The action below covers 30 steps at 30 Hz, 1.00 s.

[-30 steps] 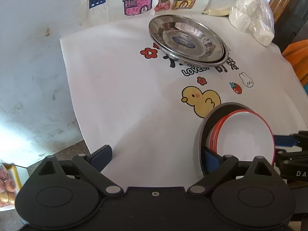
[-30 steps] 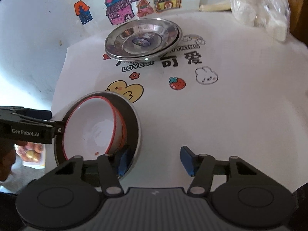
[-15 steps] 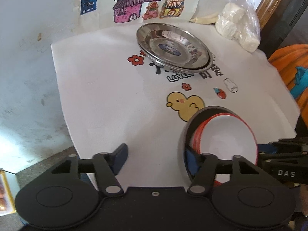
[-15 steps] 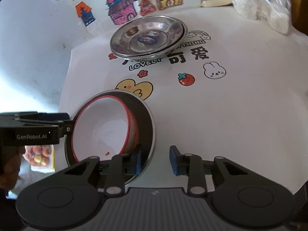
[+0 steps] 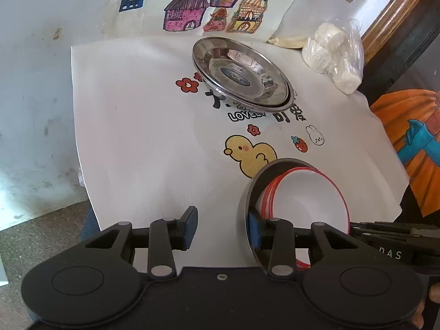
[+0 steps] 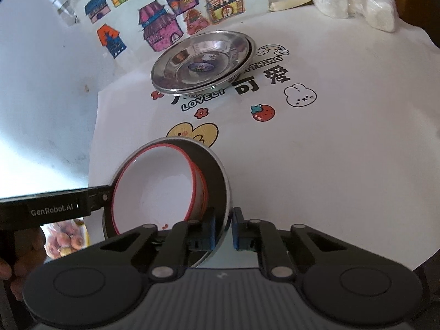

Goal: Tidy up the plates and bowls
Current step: 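Close the left tool on the steel bowl rim while the right tool grips it too, then lift the steel bowl stack with both tools and carry it over the steel plates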

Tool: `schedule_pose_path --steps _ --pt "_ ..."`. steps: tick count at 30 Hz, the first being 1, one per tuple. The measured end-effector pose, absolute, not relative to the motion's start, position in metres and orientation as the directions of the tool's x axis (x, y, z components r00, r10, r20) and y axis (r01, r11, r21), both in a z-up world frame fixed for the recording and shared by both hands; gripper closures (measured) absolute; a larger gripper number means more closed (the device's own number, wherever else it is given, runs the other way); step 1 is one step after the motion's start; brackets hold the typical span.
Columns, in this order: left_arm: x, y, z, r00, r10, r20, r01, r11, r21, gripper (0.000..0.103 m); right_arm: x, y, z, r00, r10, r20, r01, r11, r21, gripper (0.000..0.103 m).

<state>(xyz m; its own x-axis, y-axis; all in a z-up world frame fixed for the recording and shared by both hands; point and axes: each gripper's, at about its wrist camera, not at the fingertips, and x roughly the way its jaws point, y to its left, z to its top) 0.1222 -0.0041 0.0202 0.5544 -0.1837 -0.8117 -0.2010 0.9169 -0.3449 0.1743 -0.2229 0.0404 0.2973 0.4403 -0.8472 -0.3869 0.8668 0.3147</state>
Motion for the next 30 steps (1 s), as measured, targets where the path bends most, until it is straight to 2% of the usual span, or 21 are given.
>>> schedule_pose_path --steps 4,5,6,7,9,30 --pt "0.121 -0.004 0.019 0.557 -0.192 -0.808 -0.2 0.913 -0.355 0.066 0.174 -0.225 0.039 0.302 0.451 -0.84 -0.356 0.871 0.339 0.09" --pt "0.121 -0.004 0.019 0.561 -0.205 -0.802 -0.195 0.909 -0.369 0.075 0.174 -0.225 0.039 0.308 0.448 -0.839 -0.347 0.874 0.339 0.09" --pt "0.12 -0.004 0.02 0.563 -0.221 -0.796 -0.183 0.907 -0.38 0.091 0.173 -0.224 0.04 0.316 0.445 -0.838 -0.342 0.877 0.337 0.091" --pt "0.121 -0.007 0.022 0.564 -0.237 -0.791 -0.16 0.908 -0.386 0.096 0.172 -0.223 0.041 0.319 0.442 -0.838 -0.341 0.879 0.334 0.091" --pt "0.121 -0.014 0.025 0.562 -0.205 -0.801 -0.147 0.928 -0.341 0.097 0.171 -0.22 0.042 0.312 0.437 -0.844 -0.34 0.881 0.33 0.091" --pt "0.133 0.003 0.03 0.562 -0.258 -0.786 -0.176 0.891 -0.418 0.097 0.18 -0.222 0.048 0.289 0.471 -0.834 -0.255 0.877 0.407 0.091"
